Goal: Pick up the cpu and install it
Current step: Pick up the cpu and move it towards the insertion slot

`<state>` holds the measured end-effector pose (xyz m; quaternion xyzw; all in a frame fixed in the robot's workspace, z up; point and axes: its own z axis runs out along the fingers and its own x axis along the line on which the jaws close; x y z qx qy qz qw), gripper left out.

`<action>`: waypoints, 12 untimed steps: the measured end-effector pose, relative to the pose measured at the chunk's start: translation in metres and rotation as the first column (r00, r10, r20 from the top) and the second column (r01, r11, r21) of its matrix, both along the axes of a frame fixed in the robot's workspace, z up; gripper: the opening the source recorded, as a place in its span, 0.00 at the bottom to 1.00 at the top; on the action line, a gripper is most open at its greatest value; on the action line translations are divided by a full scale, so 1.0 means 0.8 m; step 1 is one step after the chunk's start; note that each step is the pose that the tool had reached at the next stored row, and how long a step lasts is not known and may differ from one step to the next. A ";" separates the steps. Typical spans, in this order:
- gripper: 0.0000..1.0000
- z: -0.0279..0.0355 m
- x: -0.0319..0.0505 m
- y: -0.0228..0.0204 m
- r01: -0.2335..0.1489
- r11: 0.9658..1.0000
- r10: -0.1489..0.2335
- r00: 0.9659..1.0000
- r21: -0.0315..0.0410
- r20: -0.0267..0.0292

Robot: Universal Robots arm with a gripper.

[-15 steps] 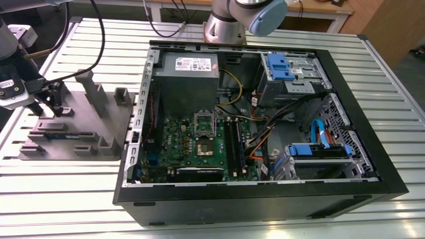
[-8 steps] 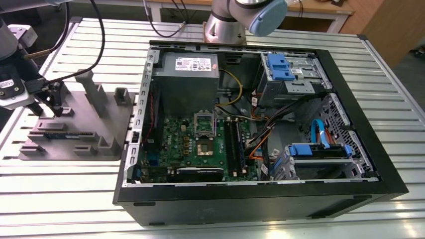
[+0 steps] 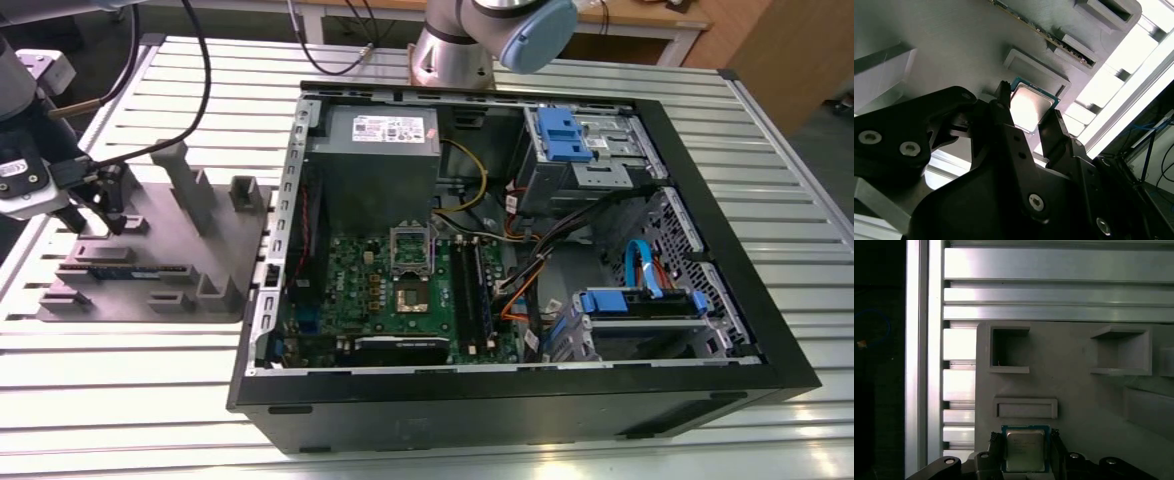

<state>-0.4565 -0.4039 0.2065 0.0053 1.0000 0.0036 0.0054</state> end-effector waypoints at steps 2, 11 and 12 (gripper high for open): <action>0.47 0.0006 0.000 0.0000 0.000 1.000 0.000 1.000 0.000 0.000; 0.47 0.0058 0.000 0.0000 0.000 1.000 0.000 1.000 -0.017 0.000; 0.47 0.0058 0.000 -0.0001 0.000 1.000 0.000 1.000 -0.018 0.000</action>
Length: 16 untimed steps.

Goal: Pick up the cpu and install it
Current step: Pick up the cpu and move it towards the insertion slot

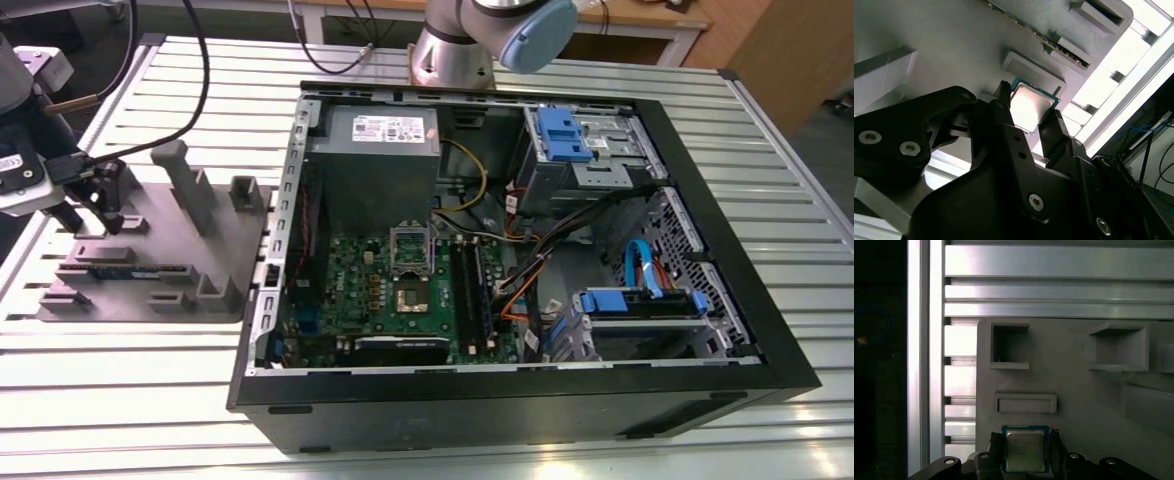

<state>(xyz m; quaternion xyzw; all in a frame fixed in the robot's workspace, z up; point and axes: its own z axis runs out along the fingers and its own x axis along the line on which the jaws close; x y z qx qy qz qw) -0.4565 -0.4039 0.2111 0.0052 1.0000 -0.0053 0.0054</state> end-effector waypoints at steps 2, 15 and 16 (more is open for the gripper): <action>0.47 0.0001 0.000 0.0000 0.000 1.000 0.000 1.000 -0.002 0.000; 0.47 0.0005 0.000 0.0001 0.000 1.000 0.000 1.000 -0.008 0.000; 0.47 0.0006 0.000 0.0001 0.000 1.000 0.000 1.000 -0.008 0.000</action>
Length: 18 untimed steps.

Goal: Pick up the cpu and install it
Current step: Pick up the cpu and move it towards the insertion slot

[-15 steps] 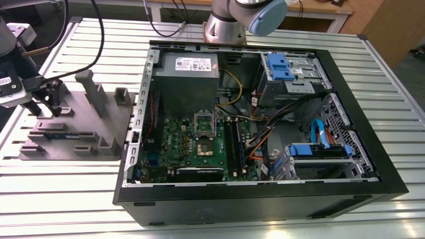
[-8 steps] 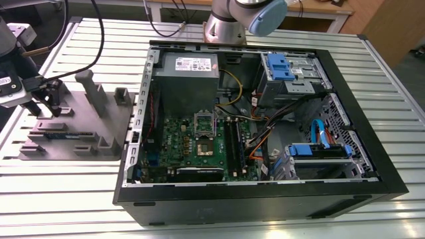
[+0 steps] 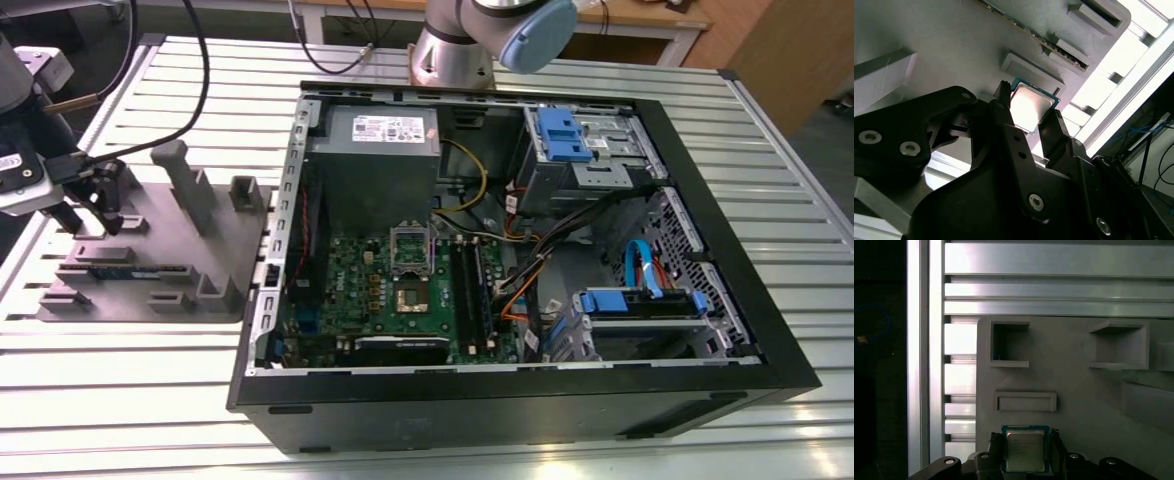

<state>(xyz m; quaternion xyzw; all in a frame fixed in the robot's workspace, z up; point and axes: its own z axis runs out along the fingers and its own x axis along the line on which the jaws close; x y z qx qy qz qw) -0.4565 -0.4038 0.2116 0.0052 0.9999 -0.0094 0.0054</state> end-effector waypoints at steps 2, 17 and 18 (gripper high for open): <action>0.47 0.0004 0.000 0.0000 0.000 1.000 0.000 1.000 0.000 0.000; 0.47 0.0128 0.000 0.0000 0.000 1.000 0.000 1.000 -0.012 0.000; 0.47 0.0129 0.000 0.0000 0.000 1.000 0.000 1.000 -0.012 0.000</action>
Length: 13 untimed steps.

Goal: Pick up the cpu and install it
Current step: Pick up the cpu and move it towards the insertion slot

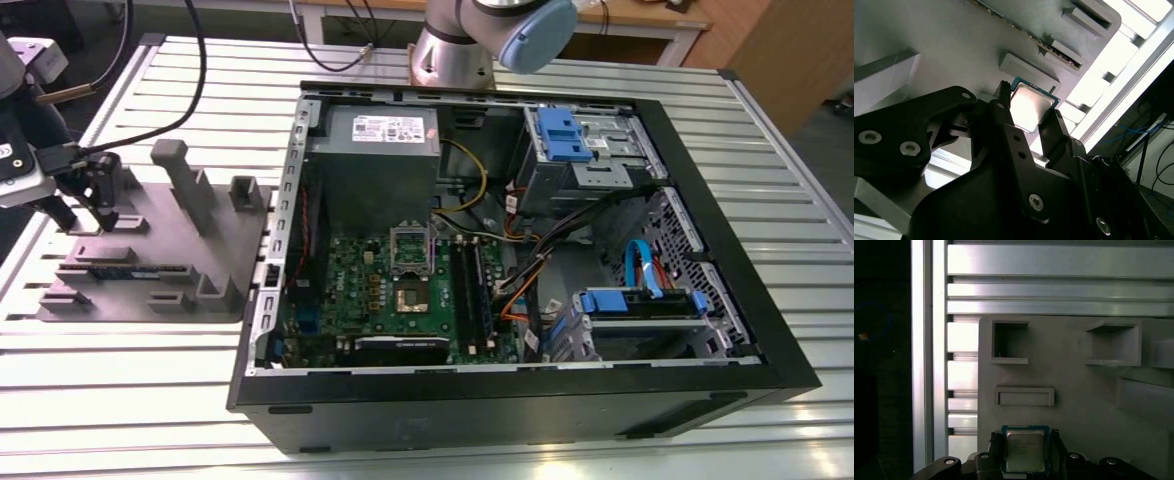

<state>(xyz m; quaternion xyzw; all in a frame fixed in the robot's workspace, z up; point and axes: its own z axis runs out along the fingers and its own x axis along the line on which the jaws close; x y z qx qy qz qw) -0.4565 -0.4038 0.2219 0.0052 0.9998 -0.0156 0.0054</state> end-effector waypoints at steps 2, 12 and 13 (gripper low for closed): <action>0.47 0.0000 0.000 0.0000 0.000 1.000 0.000 1.000 0.000 0.000; 0.47 0.0018 0.001 0.0000 0.000 1.000 0.000 1.000 0.000 0.000; 0.47 0.0020 0.001 0.0000 0.000 1.000 0.000 1.000 0.000 0.000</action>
